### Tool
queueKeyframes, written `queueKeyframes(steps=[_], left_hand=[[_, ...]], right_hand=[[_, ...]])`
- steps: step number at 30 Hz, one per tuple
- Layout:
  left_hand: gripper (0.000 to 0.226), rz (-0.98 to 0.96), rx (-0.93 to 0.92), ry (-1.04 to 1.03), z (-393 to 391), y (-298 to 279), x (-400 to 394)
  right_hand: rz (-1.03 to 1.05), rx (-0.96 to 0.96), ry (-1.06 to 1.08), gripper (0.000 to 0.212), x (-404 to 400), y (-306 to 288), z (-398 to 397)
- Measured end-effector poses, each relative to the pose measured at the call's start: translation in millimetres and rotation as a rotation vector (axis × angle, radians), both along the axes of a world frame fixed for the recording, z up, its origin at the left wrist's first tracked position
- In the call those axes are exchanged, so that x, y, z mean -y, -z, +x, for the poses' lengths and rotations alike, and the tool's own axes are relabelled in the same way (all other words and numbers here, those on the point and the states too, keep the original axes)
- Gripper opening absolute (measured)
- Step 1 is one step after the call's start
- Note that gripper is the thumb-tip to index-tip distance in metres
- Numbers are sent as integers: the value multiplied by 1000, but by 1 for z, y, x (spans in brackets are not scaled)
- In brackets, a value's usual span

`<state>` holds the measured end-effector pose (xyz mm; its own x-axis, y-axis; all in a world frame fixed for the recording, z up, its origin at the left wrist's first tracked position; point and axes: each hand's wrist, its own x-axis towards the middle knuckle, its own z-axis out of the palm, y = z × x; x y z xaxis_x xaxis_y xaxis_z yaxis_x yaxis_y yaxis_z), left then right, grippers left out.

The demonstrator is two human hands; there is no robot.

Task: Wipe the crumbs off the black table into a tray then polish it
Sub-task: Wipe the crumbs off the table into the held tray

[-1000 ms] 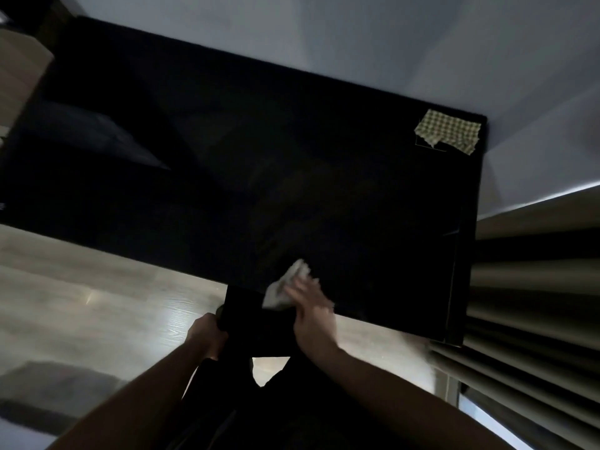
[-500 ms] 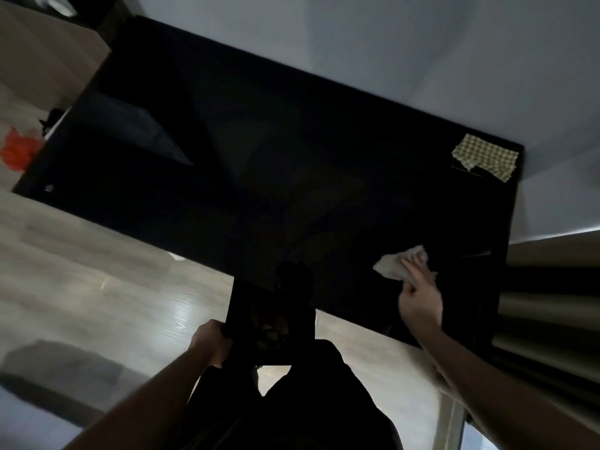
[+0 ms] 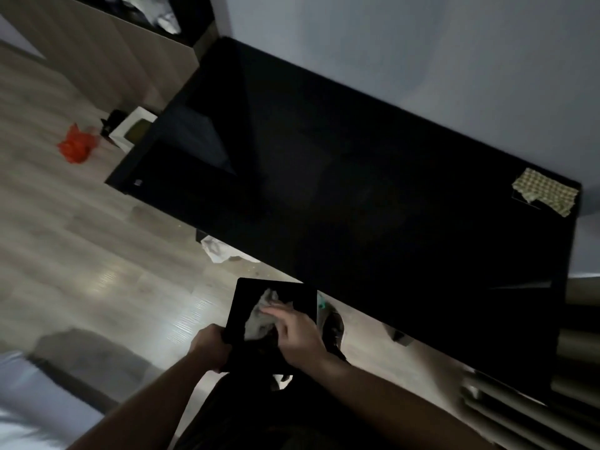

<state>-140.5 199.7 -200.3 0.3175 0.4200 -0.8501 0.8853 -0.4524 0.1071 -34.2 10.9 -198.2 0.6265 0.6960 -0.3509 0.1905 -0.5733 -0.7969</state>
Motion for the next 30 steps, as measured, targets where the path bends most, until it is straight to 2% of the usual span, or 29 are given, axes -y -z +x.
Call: queueKeyframes(steps=[4,9,12,16,22,30], left_hand=[[18,20,14,-22,-31,-4,-51],[28,56,15,-118,-63,-11,-112],[23,117,19,-150,-70,-19,-144],[17,202,26,-168,-73,-25,-188],[19,266,16,-153,-70,-22,-258],[20,327,20,-184,-58,-32,-345]], right_hand=[[58,-73,152,50,-46,-30,-2],[105,-68,308,52,-71,-53,21],[114,-100,354,53,-86,-63,36],[128,-141,399,43,-110,-71,58],[153,-207,366,36,-164,-69,84],[114,-158,213,38,-263,-75,128]])
